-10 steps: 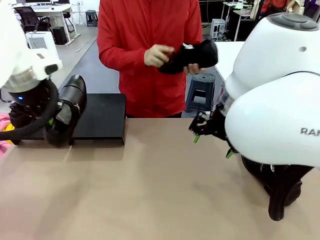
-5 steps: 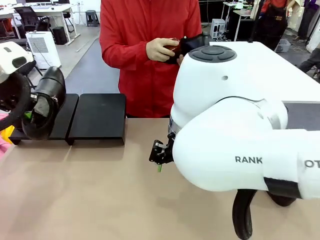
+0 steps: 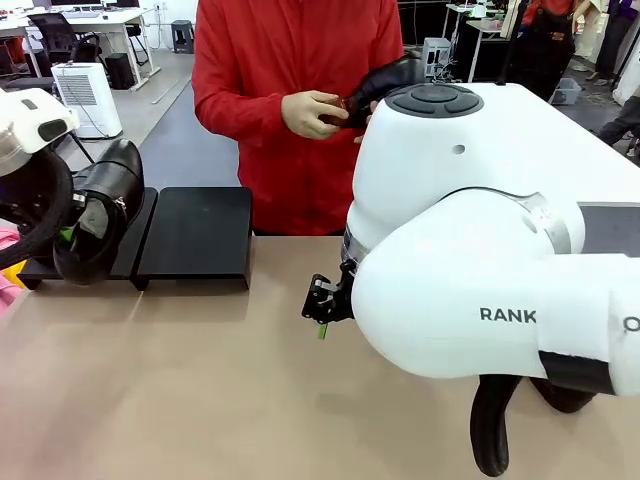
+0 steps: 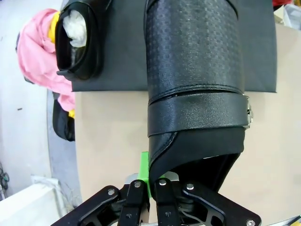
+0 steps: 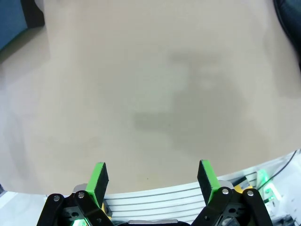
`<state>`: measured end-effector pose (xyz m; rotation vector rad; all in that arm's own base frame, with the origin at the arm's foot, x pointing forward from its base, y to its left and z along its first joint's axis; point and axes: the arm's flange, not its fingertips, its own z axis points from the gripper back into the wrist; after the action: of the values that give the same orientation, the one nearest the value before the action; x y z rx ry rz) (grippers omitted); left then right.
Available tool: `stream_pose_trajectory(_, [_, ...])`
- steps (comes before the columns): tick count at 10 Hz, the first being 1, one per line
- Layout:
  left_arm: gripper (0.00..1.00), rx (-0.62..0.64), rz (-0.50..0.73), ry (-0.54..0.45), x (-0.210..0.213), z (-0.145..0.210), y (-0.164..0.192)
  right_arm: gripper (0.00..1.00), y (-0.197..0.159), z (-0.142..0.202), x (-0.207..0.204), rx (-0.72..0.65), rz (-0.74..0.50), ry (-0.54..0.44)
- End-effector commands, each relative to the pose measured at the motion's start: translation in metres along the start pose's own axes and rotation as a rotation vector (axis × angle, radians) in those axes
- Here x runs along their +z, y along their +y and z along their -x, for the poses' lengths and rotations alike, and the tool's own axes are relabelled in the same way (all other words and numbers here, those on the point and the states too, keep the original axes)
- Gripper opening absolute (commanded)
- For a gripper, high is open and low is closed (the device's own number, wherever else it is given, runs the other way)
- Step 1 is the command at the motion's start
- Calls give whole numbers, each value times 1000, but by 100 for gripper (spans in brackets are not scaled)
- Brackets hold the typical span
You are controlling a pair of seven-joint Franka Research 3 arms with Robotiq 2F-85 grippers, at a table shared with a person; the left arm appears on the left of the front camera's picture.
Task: Organize the shoes by placing them on the stand.
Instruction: Place the Shoe from the middle of the table onto the Shoes Stand.
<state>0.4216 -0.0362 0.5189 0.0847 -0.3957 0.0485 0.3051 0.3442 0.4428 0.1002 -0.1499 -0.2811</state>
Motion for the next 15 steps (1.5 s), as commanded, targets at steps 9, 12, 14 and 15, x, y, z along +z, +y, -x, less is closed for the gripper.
stream_pose_trajectory(9, [0, 36, 78, -45, -88, -82, 57, 100, -4, 3, 1, -9, -3, -3])
stream_pose_trajectory(12, [0, 47, 107, -51, -105, -90, 57, 100, -4, 3, 1, -9, -3, -3])
stream_pose_trajectory(14, [0, 64, 131, -42, -114, -94, 55, 100, -4, 3, 1, -9, -3, -3])
stream_pose_trajectory(15, [0, 67, 126, -42, -117, -95, 55, 100, -4, 3, 1, -9, -3, -3])
